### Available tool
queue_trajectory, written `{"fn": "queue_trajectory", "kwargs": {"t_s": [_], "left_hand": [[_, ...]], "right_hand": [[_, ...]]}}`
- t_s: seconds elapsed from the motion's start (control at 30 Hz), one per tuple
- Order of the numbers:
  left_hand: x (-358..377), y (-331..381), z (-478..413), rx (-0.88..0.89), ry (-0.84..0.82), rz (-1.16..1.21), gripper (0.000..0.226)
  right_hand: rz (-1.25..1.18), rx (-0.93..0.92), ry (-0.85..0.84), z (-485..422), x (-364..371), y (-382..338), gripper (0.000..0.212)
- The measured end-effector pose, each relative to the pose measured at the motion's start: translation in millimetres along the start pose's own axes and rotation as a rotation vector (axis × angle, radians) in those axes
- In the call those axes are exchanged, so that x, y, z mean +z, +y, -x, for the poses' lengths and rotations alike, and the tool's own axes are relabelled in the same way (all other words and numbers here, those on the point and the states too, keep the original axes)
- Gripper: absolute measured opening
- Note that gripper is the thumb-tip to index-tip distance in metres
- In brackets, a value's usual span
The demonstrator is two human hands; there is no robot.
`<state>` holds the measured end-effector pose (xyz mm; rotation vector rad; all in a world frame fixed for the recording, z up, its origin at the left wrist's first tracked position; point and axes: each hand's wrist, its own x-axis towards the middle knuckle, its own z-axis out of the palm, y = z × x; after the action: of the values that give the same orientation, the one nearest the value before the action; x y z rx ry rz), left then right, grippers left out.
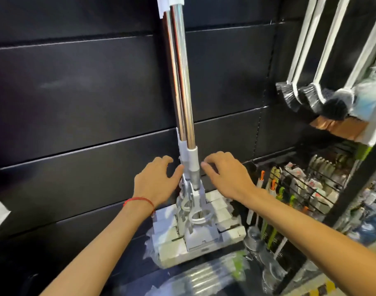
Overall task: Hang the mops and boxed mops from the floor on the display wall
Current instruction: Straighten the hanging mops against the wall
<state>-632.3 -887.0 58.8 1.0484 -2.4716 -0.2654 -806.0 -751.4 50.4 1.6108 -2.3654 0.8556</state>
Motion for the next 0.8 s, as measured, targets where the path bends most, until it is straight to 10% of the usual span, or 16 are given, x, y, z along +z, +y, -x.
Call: {"fn": "queue_trajectory", "kwargs": {"t_s": [0.3, 0.47, 0.8], "left_hand": [[46, 29, -34, 0.019, -0.111, 0.898, 0.034], [65, 29, -40, -0.071, -0.149, 0.909, 0.087], [88, 28, -40, -0.087, -0.148, 0.921, 0.071]], "right_hand": [[-0.916, 0.191, -0.188, -54, 60, -4, 0.08], [-1.066, 0.158, -0.315, -56, 65, -5, 0.093], [-1.103, 0.115, -0.356, -53, 71, 1, 0.098]]}}
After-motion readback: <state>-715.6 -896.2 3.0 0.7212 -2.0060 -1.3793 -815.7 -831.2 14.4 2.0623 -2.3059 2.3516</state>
